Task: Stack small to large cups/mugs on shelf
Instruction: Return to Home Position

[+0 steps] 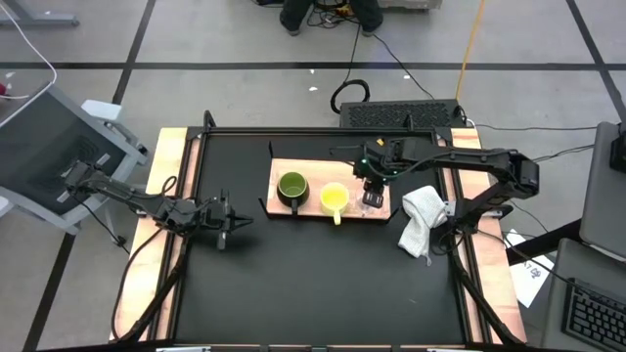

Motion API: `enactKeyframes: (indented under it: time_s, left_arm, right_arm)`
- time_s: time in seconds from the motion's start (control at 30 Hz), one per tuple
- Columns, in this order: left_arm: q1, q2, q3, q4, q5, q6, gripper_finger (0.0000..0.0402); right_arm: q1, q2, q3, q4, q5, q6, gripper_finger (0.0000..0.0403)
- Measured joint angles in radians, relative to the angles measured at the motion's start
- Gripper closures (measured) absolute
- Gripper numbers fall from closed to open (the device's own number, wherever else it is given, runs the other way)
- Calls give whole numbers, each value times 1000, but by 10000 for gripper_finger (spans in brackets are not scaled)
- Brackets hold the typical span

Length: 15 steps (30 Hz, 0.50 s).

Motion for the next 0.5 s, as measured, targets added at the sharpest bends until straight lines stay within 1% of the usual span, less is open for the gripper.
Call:
enactKeyframes:
  time_s: [0.27, 0.4, 0.5]
  left_arm:
    - [0, 0, 0, 0, 0, 0, 382]
    - [0, 0, 0, 1, 0, 1, 382]
    - [0, 0, 0, 9, 0, -2, 382]
  right_arm:
    - [21, -147, 0, 4, -1, 31, 273]
    - [52, -241, 0, 4, -1, 57, 273]
    - [84, -308, 0, 4, -2, 55, 281]
